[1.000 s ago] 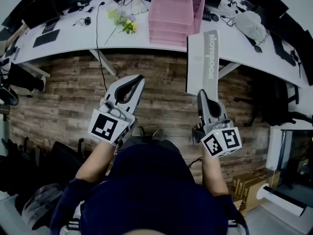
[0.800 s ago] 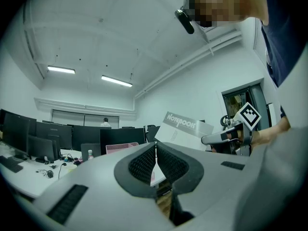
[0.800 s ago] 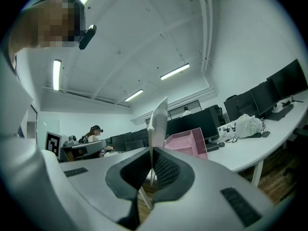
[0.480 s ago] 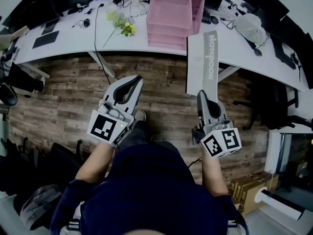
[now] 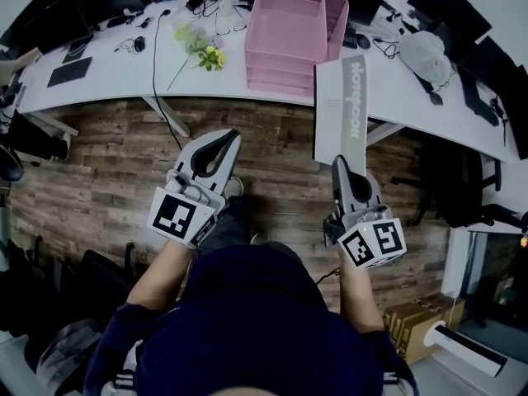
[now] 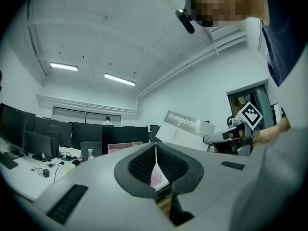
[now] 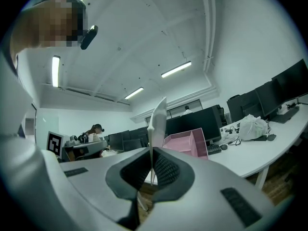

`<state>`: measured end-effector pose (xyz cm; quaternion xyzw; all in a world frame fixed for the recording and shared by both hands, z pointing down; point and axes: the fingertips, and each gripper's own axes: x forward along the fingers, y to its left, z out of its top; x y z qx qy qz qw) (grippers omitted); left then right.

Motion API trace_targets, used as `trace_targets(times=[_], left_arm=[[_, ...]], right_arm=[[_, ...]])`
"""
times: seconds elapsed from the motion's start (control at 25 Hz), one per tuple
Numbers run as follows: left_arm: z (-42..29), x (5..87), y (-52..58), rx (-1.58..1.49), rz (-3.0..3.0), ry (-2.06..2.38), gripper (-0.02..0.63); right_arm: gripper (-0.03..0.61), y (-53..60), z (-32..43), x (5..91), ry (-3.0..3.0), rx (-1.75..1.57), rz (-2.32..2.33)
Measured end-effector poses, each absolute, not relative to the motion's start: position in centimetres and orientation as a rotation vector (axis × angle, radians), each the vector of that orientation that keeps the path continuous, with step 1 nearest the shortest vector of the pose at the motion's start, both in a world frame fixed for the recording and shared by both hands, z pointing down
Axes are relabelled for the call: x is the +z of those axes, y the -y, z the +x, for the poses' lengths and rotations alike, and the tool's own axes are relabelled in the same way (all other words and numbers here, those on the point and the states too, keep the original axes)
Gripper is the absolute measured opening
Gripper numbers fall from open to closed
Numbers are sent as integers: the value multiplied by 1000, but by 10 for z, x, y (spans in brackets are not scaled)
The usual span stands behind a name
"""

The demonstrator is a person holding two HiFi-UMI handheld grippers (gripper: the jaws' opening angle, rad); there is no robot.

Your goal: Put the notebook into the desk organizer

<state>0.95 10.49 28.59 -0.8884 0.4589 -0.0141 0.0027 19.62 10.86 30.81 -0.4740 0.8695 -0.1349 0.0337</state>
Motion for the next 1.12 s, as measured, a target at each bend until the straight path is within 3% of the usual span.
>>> trace_targets(times=[1.12], left_arm=[[-86,322,116,-76,-2930,-1364,34]], right_arm=[[9,103,119,343,-2622,-539,-1674]])
